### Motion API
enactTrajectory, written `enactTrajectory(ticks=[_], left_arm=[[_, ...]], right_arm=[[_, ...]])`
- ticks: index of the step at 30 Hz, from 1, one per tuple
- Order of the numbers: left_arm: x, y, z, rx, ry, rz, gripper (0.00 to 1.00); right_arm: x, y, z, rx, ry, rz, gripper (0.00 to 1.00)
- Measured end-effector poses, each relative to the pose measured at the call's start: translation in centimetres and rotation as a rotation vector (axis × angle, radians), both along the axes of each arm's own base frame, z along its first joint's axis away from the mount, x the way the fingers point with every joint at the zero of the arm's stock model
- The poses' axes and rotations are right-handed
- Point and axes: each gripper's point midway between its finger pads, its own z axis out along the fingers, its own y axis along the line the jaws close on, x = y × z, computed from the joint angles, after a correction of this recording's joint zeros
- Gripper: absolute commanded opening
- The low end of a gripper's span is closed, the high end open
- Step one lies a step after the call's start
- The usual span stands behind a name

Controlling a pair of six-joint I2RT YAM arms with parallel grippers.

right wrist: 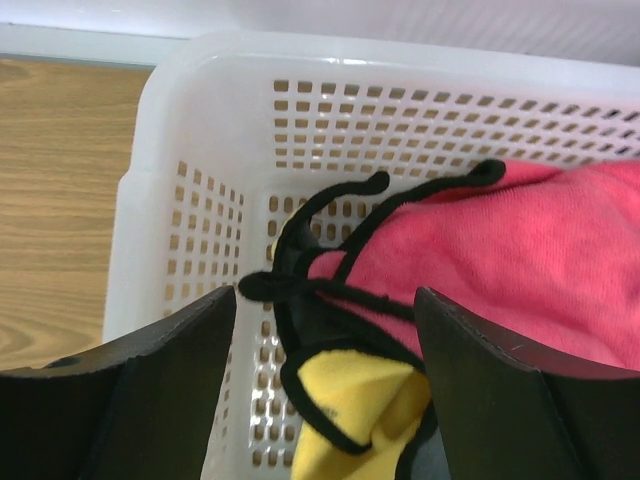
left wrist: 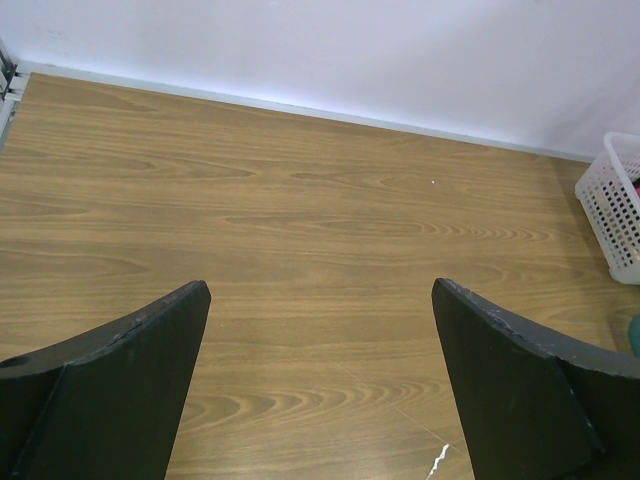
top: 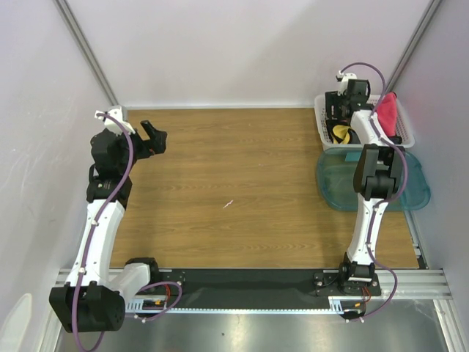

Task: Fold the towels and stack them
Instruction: Grab crumpled towel

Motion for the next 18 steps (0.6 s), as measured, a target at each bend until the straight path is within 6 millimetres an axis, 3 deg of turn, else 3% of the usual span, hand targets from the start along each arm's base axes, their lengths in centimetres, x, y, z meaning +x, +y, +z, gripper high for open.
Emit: enactTrajectory(ticks=[11,14,18], left_arm=[[0.0,0.0,-0.1,0.009,0.003,-0.001,1.0],[-0.1,0.1,-0.2,0.011,0.006,-0.001,1.0],[-0.1,0.1,-0.3,0.017,0.009,-0.002,1.0]], right_arm=[[0.9,0.1,-4.0,-0.04,0.059,0.066,0.75],[0.8,0.1,-5.1,-0.056,0.08,0.078,0.66],[0.7,-0.2,-5.6,-0.079,0.089,0.075,0.35]])
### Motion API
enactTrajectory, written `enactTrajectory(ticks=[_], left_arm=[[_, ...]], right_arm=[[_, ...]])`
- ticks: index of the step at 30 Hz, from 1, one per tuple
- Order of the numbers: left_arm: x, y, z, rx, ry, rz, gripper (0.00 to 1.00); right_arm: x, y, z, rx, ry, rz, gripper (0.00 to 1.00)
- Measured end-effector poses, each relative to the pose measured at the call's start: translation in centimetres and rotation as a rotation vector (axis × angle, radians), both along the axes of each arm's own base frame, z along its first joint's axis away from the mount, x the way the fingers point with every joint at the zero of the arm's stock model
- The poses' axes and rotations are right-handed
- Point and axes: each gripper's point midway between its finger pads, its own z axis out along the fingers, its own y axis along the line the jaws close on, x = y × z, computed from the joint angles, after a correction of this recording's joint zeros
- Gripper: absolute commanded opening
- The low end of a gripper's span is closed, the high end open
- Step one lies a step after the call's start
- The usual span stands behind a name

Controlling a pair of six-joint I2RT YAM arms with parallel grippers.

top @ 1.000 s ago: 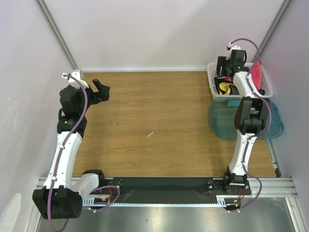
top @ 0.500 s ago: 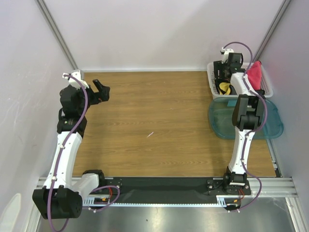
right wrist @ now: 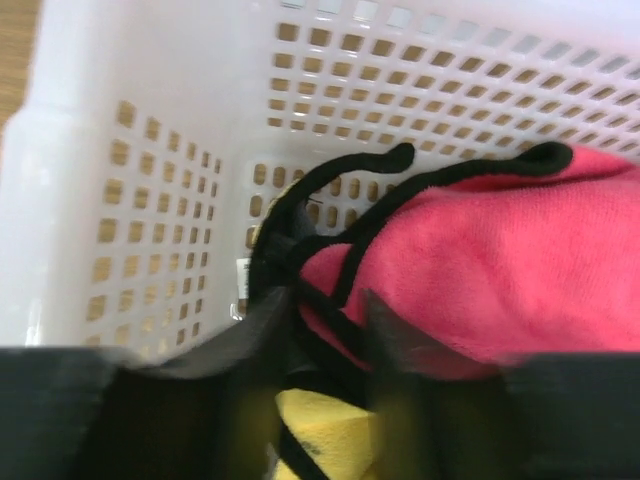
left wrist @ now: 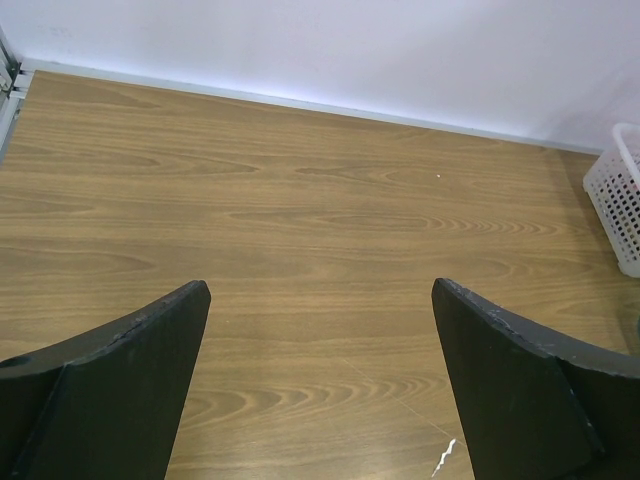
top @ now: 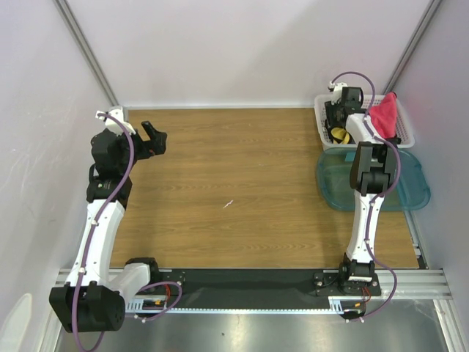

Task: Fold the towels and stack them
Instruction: Grab crumpled towel

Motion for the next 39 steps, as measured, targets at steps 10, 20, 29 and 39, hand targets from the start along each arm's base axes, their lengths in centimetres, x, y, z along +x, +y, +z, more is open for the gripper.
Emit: enactTrajectory(ticks=[10,20,29,39], left_arm=[[0.0,0.0,-0.1,0.0,0.005,-0.001,1.0],[-0.1,0.0,-0.1,0.0,0.004,-0.001,1.0],[-0.1,0.0,0.0,0.008,0.001,-0.004,1.0],[-0.4,-0.1,0.4,0.014,-0.013,-0.012,1.0]], right_arm=[[0.5,-1.2,0.4,-0.002,-0.03,-0.076,0.0],[0.5,-2.2,2.8,0.021,-0.075,-0.15,0.0],[0.4,-1.8,12.4,0.074,-0.249,-0.161,0.04],[0.4,0.9,11.1,0.093,-0.195,-0.007,0.72]])
